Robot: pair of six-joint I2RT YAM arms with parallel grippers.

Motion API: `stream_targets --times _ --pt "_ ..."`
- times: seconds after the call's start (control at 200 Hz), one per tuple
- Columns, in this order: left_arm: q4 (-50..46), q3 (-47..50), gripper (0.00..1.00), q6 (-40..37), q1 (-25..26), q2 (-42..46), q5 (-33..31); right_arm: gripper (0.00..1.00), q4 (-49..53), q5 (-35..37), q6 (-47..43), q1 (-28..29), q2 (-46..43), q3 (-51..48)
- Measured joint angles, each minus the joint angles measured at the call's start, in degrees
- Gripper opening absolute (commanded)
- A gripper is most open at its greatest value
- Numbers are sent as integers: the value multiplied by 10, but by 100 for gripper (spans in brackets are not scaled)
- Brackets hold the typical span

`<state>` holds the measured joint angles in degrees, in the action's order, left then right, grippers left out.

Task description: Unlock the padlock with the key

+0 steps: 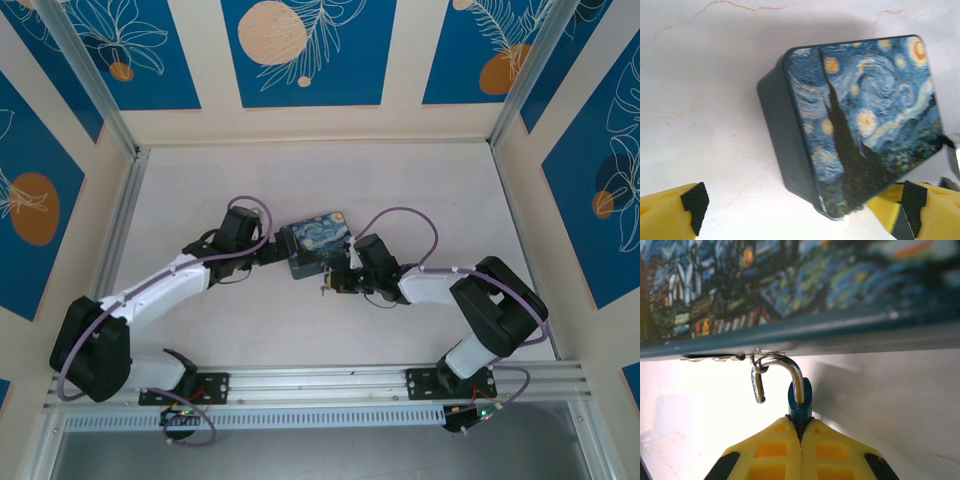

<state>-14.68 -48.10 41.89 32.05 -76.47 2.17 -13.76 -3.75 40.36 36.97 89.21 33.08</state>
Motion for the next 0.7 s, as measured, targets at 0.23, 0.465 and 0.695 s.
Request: stream_targets --times 0.23,0.465,0.695 --pt "-13 -27 100 -14 28 -65 -56 0 -5 8 29 -6 -8 -9" --pt "-12 -38 100 -19 55 -107 -95 0 -4 8 76 -11 -9 -14" --pt "-5 -39 100 -13 67 -112 -117 0 -15 8 141 -12 -20 -27"
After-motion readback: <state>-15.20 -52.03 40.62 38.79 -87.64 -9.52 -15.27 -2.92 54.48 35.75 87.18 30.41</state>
